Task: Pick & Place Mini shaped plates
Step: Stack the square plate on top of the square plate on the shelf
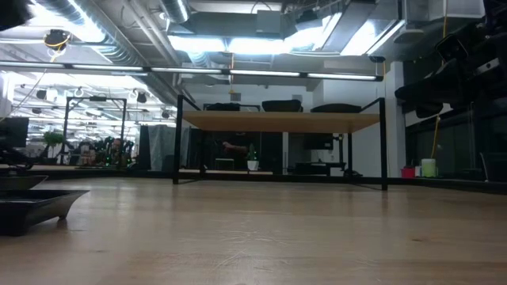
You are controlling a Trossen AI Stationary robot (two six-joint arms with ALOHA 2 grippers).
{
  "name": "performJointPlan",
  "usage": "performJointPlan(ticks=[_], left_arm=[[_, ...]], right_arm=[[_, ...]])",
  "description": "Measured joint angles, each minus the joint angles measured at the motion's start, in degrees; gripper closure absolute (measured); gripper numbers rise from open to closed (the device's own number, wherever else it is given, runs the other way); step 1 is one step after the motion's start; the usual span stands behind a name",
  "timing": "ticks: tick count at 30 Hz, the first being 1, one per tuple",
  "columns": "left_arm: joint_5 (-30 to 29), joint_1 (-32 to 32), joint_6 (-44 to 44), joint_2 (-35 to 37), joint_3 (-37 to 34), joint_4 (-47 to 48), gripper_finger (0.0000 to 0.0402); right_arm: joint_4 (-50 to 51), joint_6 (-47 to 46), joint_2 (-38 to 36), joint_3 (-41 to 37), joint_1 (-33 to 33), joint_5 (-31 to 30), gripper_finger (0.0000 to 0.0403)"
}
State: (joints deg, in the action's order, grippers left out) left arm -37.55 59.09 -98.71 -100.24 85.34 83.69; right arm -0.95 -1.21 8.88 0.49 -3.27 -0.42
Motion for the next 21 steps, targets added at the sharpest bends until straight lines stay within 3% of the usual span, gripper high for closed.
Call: performJointPlan(ticks=[11,21], left_arm=[[-16.6,-3.3,10.7,1.2,0.0,4.5,0.0399],[-25.0,-10.9,23.7,3.7,0.0,5.0,0.0399]], right_arm=[[0.0,0.0,0.0,0.0,0.0,0.0,0.0369],[0.0,0.0,0.0,0.0,0.0,0.0,0.0369]])
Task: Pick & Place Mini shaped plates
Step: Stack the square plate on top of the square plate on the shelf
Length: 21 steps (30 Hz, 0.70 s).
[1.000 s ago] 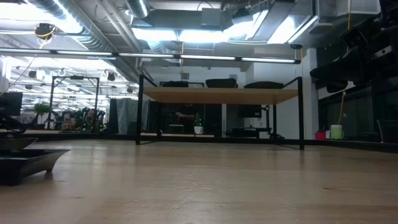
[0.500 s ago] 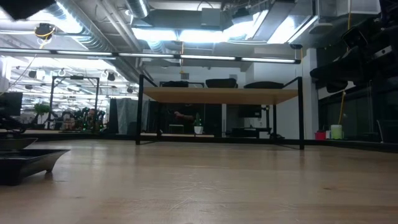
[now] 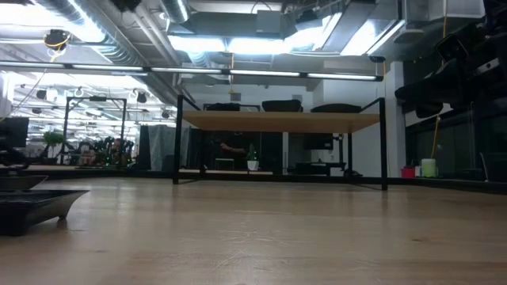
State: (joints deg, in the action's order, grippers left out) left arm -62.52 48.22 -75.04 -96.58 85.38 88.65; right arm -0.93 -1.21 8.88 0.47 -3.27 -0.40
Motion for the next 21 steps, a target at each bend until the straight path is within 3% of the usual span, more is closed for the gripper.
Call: performJointPlan(ticks=[7,21], left_arm=[[-5.3,-6.4,6.7,3.2,0.0,-0.1,0.0399],[-8.0,-20.9,22.2,5.1,0.0,-1.9,0.0399]], right_arm=[[0.0,0.0,0.0,0.0,0.0,0.0,0.0369],[0.0,0.0,0.0,0.0,0.0,0.0,0.0369]])
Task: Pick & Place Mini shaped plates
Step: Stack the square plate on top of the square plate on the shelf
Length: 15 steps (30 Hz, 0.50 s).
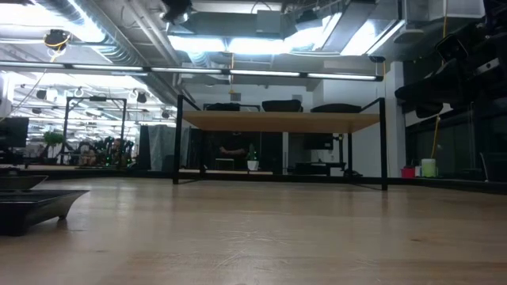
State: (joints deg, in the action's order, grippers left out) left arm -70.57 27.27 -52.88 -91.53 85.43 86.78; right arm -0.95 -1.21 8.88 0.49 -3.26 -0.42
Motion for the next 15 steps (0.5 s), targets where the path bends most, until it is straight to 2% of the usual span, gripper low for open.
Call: performJointPlan(ticks=[6,15], left_arm=[[0.6,-8.7,16.9,0.0,0.0,-7.7,0.0399],[5.4,-18.5,45.6,0.0,0.0,-21.5,0.0399]], right_arm=[[0.0,0.0,0.0,0.0,0.0,0.0,0.0369],[0.0,0.0,0.0,0.0,0.0,0.0,0.0369]])
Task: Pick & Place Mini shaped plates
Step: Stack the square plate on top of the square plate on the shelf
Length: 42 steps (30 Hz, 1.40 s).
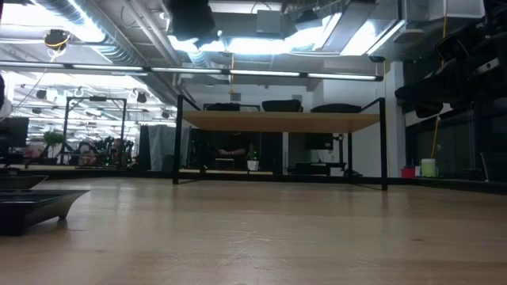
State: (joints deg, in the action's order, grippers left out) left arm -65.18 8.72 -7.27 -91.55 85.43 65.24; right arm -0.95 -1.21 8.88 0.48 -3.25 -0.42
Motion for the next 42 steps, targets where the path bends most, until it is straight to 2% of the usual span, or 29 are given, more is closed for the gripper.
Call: performJointPlan(ticks=[4,7,14,21,23,28,32,42], left_arm=[[4.0,-3.1,9.3,0.0,0.0,-5.2,0.0399],[10.2,-5.6,16.0,0.0,0.0,-9.1,0.0399],[29.9,-13.0,30.3,0.7,0.0,-19.6,0.0399],[56.2,-23.5,32.8,4.6,0.0,-22.1,0.0399],[60.5,-26.3,32.3,5.1,0.0,-21.7,0.0399],[62.4,-31.6,31.1,5.1,0.0,-19.7,0.0399],[61.6,-34.1,23.9,3.5,0.0,-20.8,0.0398],[51.5,-34.7,3.2,1.2,-0.1,-21.8,0.0398]], right_arm=[[0.0,0.0,0.0,0.0,0.0,0.0,0.0369],[0.0,0.0,0.0,0.0,0.0,0.0,0.0369],[0.0,0.0,0.0,0.0,0.0,0.0,0.0369],[0.0,0.0,0.0,0.0,0.0,0.0,0.0369],[0.0,0.0,0.0,0.0,0.0,0.0,0.0369],[0.0,0.0,0.0,0.0,0.0,0.0,0.0369],[0.0,0.0,0.0,0.0,0.0,0.0,0.0369],[0.0,0.0,0.0,0.0,0.0,0.0,0.0369]])
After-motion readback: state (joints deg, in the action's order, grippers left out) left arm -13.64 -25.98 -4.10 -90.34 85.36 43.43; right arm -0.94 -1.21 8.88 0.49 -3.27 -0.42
